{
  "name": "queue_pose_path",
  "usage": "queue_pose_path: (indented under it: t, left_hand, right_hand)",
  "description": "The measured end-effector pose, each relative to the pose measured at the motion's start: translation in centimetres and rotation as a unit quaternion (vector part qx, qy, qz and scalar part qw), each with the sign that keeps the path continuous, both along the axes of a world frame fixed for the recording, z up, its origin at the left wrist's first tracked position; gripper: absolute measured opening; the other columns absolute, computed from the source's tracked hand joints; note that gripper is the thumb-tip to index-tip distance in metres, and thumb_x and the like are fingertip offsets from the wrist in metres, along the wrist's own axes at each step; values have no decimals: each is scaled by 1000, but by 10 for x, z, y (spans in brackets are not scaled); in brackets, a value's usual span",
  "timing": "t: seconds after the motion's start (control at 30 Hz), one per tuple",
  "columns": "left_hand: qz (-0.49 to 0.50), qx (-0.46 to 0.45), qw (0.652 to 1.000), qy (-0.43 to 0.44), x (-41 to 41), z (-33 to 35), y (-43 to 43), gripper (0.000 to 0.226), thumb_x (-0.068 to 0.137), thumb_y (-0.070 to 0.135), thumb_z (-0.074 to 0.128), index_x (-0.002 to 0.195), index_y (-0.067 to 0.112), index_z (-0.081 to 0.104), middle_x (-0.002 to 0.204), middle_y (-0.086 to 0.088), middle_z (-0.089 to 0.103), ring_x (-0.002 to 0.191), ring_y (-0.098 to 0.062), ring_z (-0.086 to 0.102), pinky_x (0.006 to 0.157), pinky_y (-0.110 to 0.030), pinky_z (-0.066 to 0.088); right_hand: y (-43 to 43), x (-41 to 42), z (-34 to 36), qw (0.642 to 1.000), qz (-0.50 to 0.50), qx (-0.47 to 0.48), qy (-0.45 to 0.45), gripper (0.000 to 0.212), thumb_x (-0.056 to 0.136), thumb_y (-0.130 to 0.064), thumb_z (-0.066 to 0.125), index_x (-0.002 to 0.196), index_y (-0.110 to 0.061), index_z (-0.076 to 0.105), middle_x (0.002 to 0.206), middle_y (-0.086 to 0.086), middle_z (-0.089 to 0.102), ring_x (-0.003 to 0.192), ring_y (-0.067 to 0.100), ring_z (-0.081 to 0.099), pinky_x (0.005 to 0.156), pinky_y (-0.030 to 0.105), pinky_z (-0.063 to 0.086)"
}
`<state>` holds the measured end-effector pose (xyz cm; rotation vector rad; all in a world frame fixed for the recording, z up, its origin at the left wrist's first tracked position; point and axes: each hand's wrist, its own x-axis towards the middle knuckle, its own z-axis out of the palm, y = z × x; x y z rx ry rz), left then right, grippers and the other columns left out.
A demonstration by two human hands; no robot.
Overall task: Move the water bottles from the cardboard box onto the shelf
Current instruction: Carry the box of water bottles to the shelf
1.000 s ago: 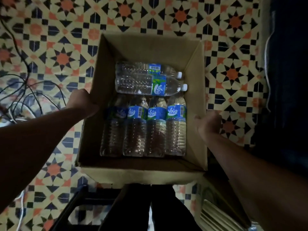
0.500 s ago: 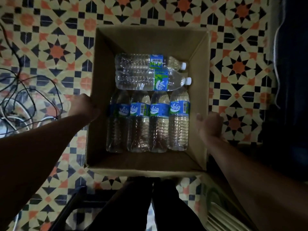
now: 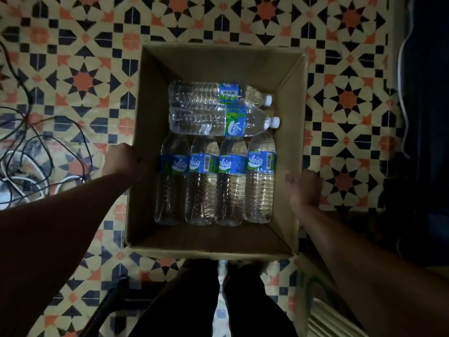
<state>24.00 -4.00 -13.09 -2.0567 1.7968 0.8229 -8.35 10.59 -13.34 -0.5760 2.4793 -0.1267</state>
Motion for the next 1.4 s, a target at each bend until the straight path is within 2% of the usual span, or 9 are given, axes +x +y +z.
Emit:
queue_pose_path:
  t: [0.2,0.4,0.63,0.77,0.87,1.03,1.17,1.3,1.4]
  left_hand:
    - [12,19,1000,8,-2,3,1,14,95,14,60,96,0,62,88,-15,62,77,-25,62,53,-26,46]
    - [-18,36,999,-16,-9,18,6,17,98,14,55,106,0,59,94,-18,62,83,-31,64,72,-42,56]
    - [-9,33,998,-48,-26,50,18,39,98,21,56,129,0,45,116,-25,57,102,-40,60,86,-52,53]
    - [-10,-29,999,-28,-62,77,28,46,96,13,57,136,-2,39,133,-28,48,116,-44,52,90,-52,45]
    - [-102,-21,994,27,-106,93,32,29,93,10,53,119,-3,53,118,-31,58,110,-47,57,82,-45,44]
    - [-228,1,965,129,-218,133,57,22,89,11,56,108,3,65,107,-26,69,98,-41,66,83,-39,50]
    - [-356,38,913,198,-312,165,114,51,84,34,40,113,2,69,114,-21,69,106,-38,66,89,-39,53]
    - [-432,80,865,243,-374,174,190,17,92,16,60,107,11,63,100,-5,67,91,-19,63,76,-29,50]
    - [-520,91,810,256,-400,172,247,10,92,20,57,100,24,60,107,1,65,102,-17,61,81,-29,49]
  right_hand:
    - [4,0,2,1000,24,7,1,38,99,-24,56,116,9,60,115,25,64,108,36,61,69,27,35]
    - [7,-1,3,998,56,6,-4,32,99,-24,54,108,6,61,107,25,66,98,36,65,66,31,42]
    - [23,-1,31,991,131,32,8,31,100,-27,48,123,-10,58,107,18,64,98,35,63,77,37,50]
    - [39,-9,61,990,138,20,32,19,95,-32,50,99,-22,66,95,6,68,86,27,66,72,32,51]
    - [55,-27,88,993,117,-23,8,12,94,-31,51,91,-25,61,85,-2,62,80,20,61,66,28,43]
    - [109,-78,129,993,71,-89,-19,15,94,-31,57,108,-25,59,99,-6,56,89,15,53,75,28,44]
    - [184,-116,154,993,-15,-114,-2,16,90,-21,60,106,-19,64,109,5,65,105,28,60,82,33,46]
    - [270,-125,180,986,-117,-112,38,22,85,-6,66,106,-8,70,105,18,70,100,37,65,90,41,48]
    - [332,-120,186,961,-242,-126,45,27,82,-9,71,108,-13,69,107,14,67,98,34,65,89,33,46]
